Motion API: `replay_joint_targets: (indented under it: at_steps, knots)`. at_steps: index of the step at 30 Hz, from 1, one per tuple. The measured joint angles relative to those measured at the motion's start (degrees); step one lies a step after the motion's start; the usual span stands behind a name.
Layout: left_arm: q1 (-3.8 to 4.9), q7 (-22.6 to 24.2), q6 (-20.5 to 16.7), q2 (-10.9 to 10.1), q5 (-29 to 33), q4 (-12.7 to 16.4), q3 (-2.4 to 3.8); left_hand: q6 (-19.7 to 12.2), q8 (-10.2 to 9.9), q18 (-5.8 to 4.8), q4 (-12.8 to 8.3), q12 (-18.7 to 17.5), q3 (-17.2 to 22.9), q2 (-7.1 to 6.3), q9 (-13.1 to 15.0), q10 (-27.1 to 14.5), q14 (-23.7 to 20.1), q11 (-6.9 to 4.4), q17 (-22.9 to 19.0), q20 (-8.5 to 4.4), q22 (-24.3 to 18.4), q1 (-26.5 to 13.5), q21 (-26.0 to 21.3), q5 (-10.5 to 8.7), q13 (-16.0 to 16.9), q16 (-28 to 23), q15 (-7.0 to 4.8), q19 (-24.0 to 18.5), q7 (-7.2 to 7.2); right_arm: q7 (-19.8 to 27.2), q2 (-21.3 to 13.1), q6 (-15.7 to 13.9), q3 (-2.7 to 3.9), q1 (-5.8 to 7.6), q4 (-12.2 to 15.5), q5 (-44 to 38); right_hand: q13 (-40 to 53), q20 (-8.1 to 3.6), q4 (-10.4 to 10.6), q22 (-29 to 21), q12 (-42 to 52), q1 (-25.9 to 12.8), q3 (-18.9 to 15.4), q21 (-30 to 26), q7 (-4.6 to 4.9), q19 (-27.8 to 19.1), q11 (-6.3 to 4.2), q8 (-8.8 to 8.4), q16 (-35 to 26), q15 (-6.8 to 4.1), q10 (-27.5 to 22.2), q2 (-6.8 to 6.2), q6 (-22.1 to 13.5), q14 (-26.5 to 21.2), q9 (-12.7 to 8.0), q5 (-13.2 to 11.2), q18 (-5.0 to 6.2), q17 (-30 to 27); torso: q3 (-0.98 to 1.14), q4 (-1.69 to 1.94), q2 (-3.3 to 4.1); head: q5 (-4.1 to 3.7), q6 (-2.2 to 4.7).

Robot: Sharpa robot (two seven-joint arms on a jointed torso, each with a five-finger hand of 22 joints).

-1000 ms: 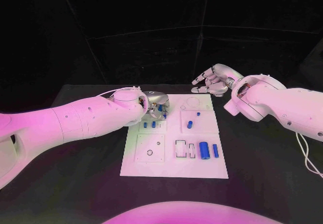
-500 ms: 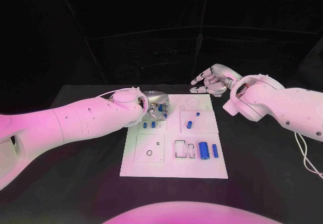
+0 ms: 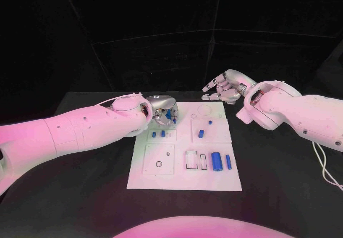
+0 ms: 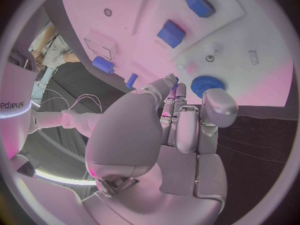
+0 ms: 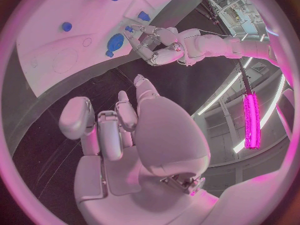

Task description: Assemble the parts on the task board

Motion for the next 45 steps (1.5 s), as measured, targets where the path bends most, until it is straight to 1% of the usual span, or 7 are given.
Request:
replay_joint_targets:
  at_steps: [3,6,9,12,16,25,45]
  knots:
    - [0.02,0.0,-0.1,-1.4,0.3,1.3,0.40,0.0,-0.2,0.00,-0.1,-0.1,0.2,-0.30,0.0,0.2,0.0,0.20,-0.1,0.00,0.2,-0.3,0.0,0.00,0.0,0.0,0.00,0.0,0.01,0.0,0.0,0.0,0.00,0.00,0.0,0.0,0.0,0.00,0.0,0.0,0.0,0.0,0.0,0.0,0.00,0.0,0.00,0.00,0.0,0.00,0.0,0.00,0.0,0.0,0.0,0.0,0.00,0.0,0.01,0.00,0.00,0.00,0.01]
    - [0.04,-0.1,-0.2,-2.9,0.7,2.3,0.61,0.2,-0.2,0.00,-0.1,-0.2,0.2,-0.30,0.0,0.2,0.0,0.20,-0.2,0.00,0.2,-0.3,0.2,0.00,0.0,0.0,0.00,0.0,0.19,0.0,-0.1,0.0,0.00,0.00,0.0,0.0,0.0,0.00,0.0,0.0,0.0,0.0,0.0,0.0,0.00,0.0,0.00,0.00,0.0,0.00,0.0,0.00,0.0,0.0,0.0,0.0,0.00,0.0,0.02,0.03,-0.03,-0.01,0.00]
    - [0.04,-0.2,-0.2,-4.2,1.0,3.0,0.71,0.2,-0.2,0.00,-0.1,-0.2,0.2,-0.30,0.0,0.2,0.0,0.19,-0.2,0.00,0.4,-0.3,0.2,0.00,0.0,0.0,0.00,0.0,0.20,0.0,-0.2,0.0,0.00,0.00,-0.1,0.0,0.0,0.00,0.0,0.0,0.0,0.0,0.0,0.0,0.00,0.0,0.00,0.00,0.0,0.00,0.0,0.00,0.0,0.0,0.0,0.0,0.00,0.0,0.02,0.09,-0.02,-0.04,-0.05]
    - [0.03,-0.3,-0.1,-5.1,1.4,3.4,0.77,0.2,-0.2,0.00,-0.1,-0.5,0.2,-0.56,-0.1,0.4,0.0,0.00,-0.3,0.00,0.5,-0.6,0.2,0.00,0.0,0.0,0.00,0.0,0.21,0.0,-0.2,0.0,0.00,0.00,-0.1,0.0,0.0,0.00,0.0,0.0,0.0,0.0,0.0,0.0,0.00,0.0,0.00,0.00,0.0,0.00,0.0,0.00,0.0,0.0,0.0,0.0,0.00,0.0,0.02,0.10,-0.01,0.15,-0.05]
    - [0.03,-0.7,0.2,-5.8,1.7,3.4,0.80,0.2,-0.5,0.01,-0.1,-0.8,0.2,-0.83,-0.1,0.5,0.0,0.08,-0.4,0.00,0.7,-0.8,0.5,-0.21,0.0,0.0,0.00,0.0,0.22,0.0,-0.2,0.0,0.00,0.00,-0.1,0.0,0.0,0.00,0.0,0.0,0.0,0.0,0.0,0.0,0.00,0.0,0.00,0.00,0.0,0.00,0.0,0.00,0.0,0.0,0.0,0.0,0.00,0.0,0.01,0.05,0.02,0.38,-0.03]
    - [-0.03,-1.6,1.5,-6.1,2.1,2.3,0.80,0.2,-0.7,0.00,-0.1,-1.0,0.2,-0.83,-0.2,0.6,0.0,0.20,-0.4,0.00,1.0,-0.8,0.8,-0.22,0.0,0.0,0.00,0.0,0.22,0.0,-0.1,0.1,0.00,-0.01,-0.2,0.0,0.0,0.00,0.0,0.0,0.0,0.0,0.0,0.0,0.00,0.0,0.00,0.00,0.0,0.00,0.0,0.00,0.0,0.0,0.0,0.0,0.00,0.0,0.01,-0.07,0.05,0.46,-0.09]
    - [-0.17,-2.7,3.9,-6.2,2.3,1.8,0.79,0.3,-0.7,0.00,-0.1,-1.1,0.2,-1.06,-0.2,0.6,0.0,0.20,-0.6,0.20,1.5,-1.1,1.3,-0.22,0.0,0.0,0.01,0.2,0.17,0.0,-0.2,0.1,0.00,-0.01,-0.1,0.0,0.0,0.00,0.0,0.0,0.0,0.0,0.0,0.0,0.00,0.0,0.00,0.00,0.0,0.00,0.0,0.00,0.0,0.0,0.0,0.0,0.00,0.0,0.02,-0.12,0.04,0.62,-0.21]
